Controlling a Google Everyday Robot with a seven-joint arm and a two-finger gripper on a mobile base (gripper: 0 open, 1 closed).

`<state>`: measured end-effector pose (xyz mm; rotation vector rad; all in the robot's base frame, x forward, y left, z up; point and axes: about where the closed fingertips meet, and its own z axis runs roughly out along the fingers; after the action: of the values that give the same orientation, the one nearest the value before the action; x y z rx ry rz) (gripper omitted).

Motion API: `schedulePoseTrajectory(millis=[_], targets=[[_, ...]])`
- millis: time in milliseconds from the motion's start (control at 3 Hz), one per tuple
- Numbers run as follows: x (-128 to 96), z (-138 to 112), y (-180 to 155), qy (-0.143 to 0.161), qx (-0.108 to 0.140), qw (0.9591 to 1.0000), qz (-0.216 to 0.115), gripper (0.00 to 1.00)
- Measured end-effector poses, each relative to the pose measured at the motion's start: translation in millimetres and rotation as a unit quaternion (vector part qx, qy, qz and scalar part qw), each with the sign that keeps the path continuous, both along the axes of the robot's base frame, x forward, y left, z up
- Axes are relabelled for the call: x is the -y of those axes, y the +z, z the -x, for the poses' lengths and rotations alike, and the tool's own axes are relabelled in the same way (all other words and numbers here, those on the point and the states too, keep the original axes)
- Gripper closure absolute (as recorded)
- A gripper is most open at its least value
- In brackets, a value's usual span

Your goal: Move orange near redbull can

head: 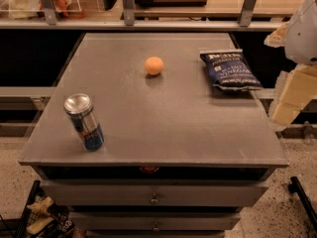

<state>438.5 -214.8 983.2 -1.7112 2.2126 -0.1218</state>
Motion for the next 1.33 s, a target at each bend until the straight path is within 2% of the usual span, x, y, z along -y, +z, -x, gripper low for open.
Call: schedulePoseTrajectory(millis=[333, 667, 1000, 1333], targets=[[0.0, -0.1, 0.0, 0.0, 0.0, 1.0, 0.0, 0.0], [-3.6, -30.6, -1.9, 0.009, 0.018, 0.9994, -0.028, 0.0], [-14.2, -74.8, -10.2, 0.01, 0.037, 0.9963, -0.077, 0.0], [-30.6, -129.1, -25.0, -0.022, 0.069, 0.9871, -0.143, 0.0]])
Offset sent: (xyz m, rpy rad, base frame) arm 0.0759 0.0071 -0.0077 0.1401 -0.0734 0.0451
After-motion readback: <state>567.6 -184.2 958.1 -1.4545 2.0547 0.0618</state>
